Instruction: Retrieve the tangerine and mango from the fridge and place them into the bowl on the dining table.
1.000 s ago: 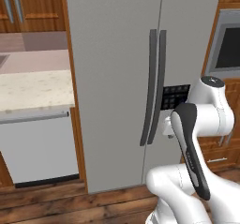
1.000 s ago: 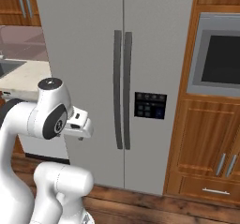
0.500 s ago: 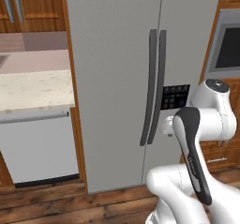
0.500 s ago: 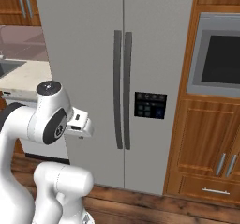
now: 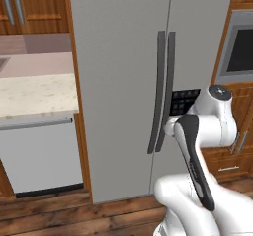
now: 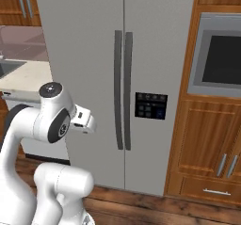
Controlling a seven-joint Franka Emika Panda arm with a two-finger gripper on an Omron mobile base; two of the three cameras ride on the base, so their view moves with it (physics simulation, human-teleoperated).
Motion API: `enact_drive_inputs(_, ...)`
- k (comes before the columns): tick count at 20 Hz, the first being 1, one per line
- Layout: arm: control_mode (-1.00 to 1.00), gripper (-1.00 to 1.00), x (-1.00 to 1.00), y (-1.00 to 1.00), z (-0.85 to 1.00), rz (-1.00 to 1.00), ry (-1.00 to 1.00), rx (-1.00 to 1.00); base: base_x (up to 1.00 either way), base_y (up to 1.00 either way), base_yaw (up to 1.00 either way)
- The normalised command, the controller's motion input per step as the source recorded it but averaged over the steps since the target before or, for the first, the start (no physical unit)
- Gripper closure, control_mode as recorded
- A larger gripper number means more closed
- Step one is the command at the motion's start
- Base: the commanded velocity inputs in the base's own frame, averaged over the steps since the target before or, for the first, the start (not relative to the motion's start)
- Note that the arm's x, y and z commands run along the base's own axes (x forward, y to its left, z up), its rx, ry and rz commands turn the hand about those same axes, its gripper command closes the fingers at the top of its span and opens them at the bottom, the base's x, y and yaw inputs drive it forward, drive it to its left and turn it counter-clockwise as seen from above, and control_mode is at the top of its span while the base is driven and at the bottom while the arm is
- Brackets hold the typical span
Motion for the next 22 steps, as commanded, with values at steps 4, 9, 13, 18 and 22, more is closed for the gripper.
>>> enact_drive_inputs(4, -1.00, -1.00, 0.59, 0.00, 0.00, -0.10, 0.00, 0.00, 0.00, 0.00, 0.00)
enact_drive_inputs(9, -1.00, -1.00, 0.62, 0.00, 0.00, -0.08, 0.00, 0.00, 0.00, 0.00, 0.00)
enact_drive_inputs(13, -1.00, -1.00, 0.55, -0.01, 0.00, -0.02, 0.00, 0.00, 0.00, 0.00, 0.00)
enact_drive_inputs(18, -1.00, -1.00, 0.54, 0.00, 0.00, 0.00, 0.00, 0.00, 0.00, 0.00, 0.00)
enact_drive_inputs(22, -1.00, -1.00, 0.50, -0.08, 0.06, 0.00, 0.00, 0.00, 0.00, 0.00, 0.00)
